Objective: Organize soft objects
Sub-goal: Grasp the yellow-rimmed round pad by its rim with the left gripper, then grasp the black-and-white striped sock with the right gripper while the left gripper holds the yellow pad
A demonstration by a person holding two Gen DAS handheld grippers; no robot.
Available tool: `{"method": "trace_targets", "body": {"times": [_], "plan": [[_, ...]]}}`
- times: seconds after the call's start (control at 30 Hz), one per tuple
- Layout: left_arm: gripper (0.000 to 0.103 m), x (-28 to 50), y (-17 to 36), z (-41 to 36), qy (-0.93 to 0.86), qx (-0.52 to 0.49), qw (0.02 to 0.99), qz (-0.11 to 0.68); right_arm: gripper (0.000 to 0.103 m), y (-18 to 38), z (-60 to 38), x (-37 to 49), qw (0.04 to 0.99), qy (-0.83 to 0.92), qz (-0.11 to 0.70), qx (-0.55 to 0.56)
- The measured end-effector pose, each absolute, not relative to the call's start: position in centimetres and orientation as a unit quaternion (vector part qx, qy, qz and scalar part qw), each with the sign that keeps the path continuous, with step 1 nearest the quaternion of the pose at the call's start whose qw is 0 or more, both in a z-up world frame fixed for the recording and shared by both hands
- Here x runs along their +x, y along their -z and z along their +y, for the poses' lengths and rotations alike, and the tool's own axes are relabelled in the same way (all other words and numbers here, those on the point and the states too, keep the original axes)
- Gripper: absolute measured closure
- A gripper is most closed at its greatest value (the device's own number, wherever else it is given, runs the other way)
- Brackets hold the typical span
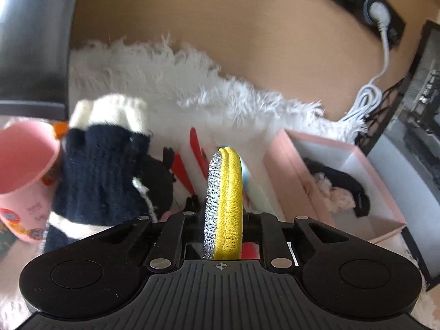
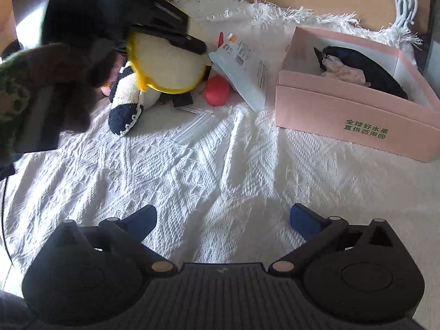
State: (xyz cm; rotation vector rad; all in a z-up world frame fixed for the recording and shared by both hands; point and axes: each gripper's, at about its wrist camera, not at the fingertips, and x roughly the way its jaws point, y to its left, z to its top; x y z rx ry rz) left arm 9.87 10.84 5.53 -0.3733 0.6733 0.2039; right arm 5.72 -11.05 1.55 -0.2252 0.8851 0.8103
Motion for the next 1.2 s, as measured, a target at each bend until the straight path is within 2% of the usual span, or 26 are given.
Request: {"method": "trace_targets", "body": {"times": [0.23,0.33,0.53,0.7,0.8,0.93,1.0,1.03,1.13,1.2], "plan": [[0.085,4.4,-7.7,11.1,-0.084,-0.194,0.932,0.293,0.0,-1.3,-9.8,4.5,0.816,-0.389,0.392,-0.173],[0.085,1.6,-8.2,11.7,-0.094,-0.217,0.93,0.283,0.007,-2.0,-9.5,4.0,0.812,-0.405,0.38,-0.182],[0.085,-2.7,-8.5,12.9,-0.113,-0.242,0.924,0.274,0.007,-5.5,-6.4,3.8,0.837,-0.423,0.298,-0.18],[0.085,-7.2,-8.1,14.1,-0.139,-0.272,0.915,0.265,0.009,-7.4,-1.1,5.4,0.84,-0.449,0.269,-0.141],[0.085,-10.2,-7.4,15.1,-0.155,-0.298,0.901,0.275,0.017,-7.6,3.7,7.2,0.841,-0.447,0.273,-0.137],[0.085,-13.8,-6.6,16.3,-0.174,-0.318,0.887,0.286,0.017,-6.6,9.3,10.3,0.842,-0.418,0.311,-0.136],[0.085,-15.2,-6.5,16.6,-0.182,-0.324,0.884,0.284,0.03,-5.8,10.9,11.0,0.83,-0.42,0.34,-0.138],[0.085,-15.7,-6.4,16.7,-0.185,-0.327,0.882,0.284,0.056,-5.5,11.4,11.1,0.819,-0.429,0.356,-0.138],[0.085,-16.6,-6.1,16.8,-0.186,-0.331,0.879,0.29,0.067,-6.2,10.8,9.9,0.818,-0.431,0.352,-0.142],[0.085,-16.8,-5.8,16.8,-0.181,-0.33,0.878,0.297,0.07,-7.1,9.3,9.3,0.809,-0.445,0.362,-0.13]]}}
